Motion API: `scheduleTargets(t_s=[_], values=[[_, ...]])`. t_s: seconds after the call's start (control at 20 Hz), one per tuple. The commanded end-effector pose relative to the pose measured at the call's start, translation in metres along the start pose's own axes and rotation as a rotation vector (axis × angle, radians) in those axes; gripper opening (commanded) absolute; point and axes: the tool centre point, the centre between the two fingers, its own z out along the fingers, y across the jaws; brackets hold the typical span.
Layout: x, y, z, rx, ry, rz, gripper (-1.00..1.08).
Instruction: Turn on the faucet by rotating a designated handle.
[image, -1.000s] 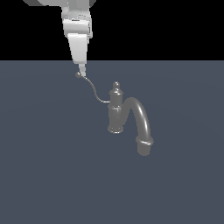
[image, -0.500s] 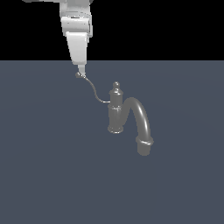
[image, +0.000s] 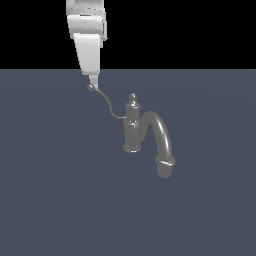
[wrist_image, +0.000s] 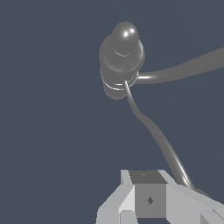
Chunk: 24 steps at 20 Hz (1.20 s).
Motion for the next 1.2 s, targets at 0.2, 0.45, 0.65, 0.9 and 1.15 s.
scheduleTargets(t_s=[0.2, 0.45, 0.65, 0.9, 1.15], values=[[0.0, 0.024, 0.0, -0.006, 0.001, -0.001, -1.0], [0.0, 0.041, 0.0, -0.006, 0.001, -0.001, -1.0], [0.01, 0.04, -0.002, 0.003, 0.002, 0.006, -1.0], [0.024, 0.056, -0.001, 0.002, 0.001, 0.005, -1.0], [0.038, 0.073, -0.001, -0.001, 0.001, 0.003, -1.0]])
